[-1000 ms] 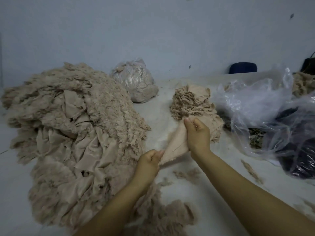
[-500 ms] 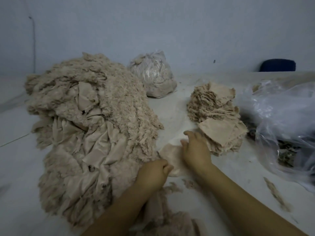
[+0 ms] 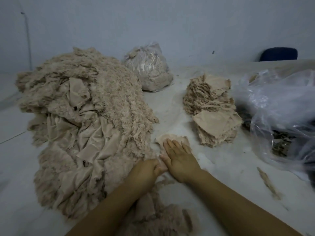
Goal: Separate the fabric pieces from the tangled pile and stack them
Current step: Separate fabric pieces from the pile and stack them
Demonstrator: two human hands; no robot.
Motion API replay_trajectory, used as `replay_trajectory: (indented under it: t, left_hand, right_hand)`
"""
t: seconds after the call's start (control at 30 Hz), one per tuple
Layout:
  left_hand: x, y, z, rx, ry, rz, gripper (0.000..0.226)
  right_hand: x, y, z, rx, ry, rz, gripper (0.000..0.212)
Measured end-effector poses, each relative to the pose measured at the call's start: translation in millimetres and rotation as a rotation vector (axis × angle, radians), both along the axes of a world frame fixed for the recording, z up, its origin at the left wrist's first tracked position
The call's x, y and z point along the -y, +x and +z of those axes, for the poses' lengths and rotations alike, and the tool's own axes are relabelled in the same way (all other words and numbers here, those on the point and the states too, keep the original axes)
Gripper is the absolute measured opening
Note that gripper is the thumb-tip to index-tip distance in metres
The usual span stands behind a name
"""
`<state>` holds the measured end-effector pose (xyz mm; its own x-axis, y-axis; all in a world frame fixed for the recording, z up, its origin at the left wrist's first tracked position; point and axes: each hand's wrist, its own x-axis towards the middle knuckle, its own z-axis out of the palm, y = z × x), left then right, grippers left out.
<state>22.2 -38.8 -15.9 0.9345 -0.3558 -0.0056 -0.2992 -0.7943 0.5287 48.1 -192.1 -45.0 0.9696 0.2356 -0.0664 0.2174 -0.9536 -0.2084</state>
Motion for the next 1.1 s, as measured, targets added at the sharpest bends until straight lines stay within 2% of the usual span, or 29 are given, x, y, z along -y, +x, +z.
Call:
replay_trajectory:
  t: [0.1,0.2,0.27,0.33,0.4,0.5,0.6,0.7,0.73,0.8,0.87,0.93,1.0,1.07,1.1]
  left_hand:
    - [1.6,-11.7,-1.0,-0.012,0.107,-0.067,0.031]
    - [1.9,-20.7,4.2,0.005,0.225,-0.19,0.027]
    - [-0.1,-23.0,8.3,0.025,0.274,-0.269,0.028]
    - [-5.9,-24.5,10.2,0.083,0.252,-0.301,0.034]
    - [-7.5,-22.1,12.4,0.168,0.227,-0.28,0.042]
    - [8.7,-12.6,12.0,0.276,0.1,-0.272,0.038]
    - [29.9,-13.7,0.4,0.199,0.177,-0.486,0.057]
    - [27.2,-12.9,-10.9,0.165,0.25,-0.634,0.056]
    - [22.2,-12.4,-11.8,0.153,0.248,-0.687,0.054]
    - [12.1,-12.0,-9.0,0.096,0.123,-0.752,0.049]
    - [1.6,-9.3,4.9,-0.004,-0.145,-0.574,0.043]
    - [-14.1,0.3,17.8,0.078,-0.368,-0.3,0.036]
    - [-34.6,9.7,29.0,0.171,-0.327,-0.174,0.025]
    - [-56.3,11.5,35.2,0.088,-0.254,-0.228,0.018]
    - [-65.2,8.6,38.2,-0.012,-0.217,-0.289,0.016]
  right_hand:
    - [-3.7,-0.4,2.6,-0.029,0.002,-0.046,0.063]
    - [-8.1,8.1,16.7,-0.136,0.094,-0.119,0.06]
    - [-3.4,14.2,34.8,-0.203,0.255,-0.135,0.054]
    - [11.1,10.6,50.3,-0.224,0.528,-0.135,0.053]
    - [26.5,3.2,54.9,-0.151,0.657,-0.103,0.036]
    - [36.6,2.1,47.5,-0.086,0.561,-0.071,0.031]
    - [36.7,6.7,39.4,-0.132,0.32,0.057,0.038]
    - [41.3,10.0,33.3,-0.164,0.214,0.074,0.044]
    - [43.6,11.9,32.5,-0.152,0.187,0.053,0.045]
    - [44.8,10.3,31.5,-0.059,0.198,0.007,0.045]
    - [42.6,-3.4,30.1,0.129,0.323,-0.033,0.044]
    - [42.0,-31.5,27.4,0.173,0.327,0.078,0.046]
    - [47.3,-64.6,17.4,0.115,0.088,0.281,0.05]
    - [61.3,-92.2,12.1,0.042,-0.035,0.364,0.054]
    - [67.9,-100.7,16.7,0.005,0.006,0.341,0.052]
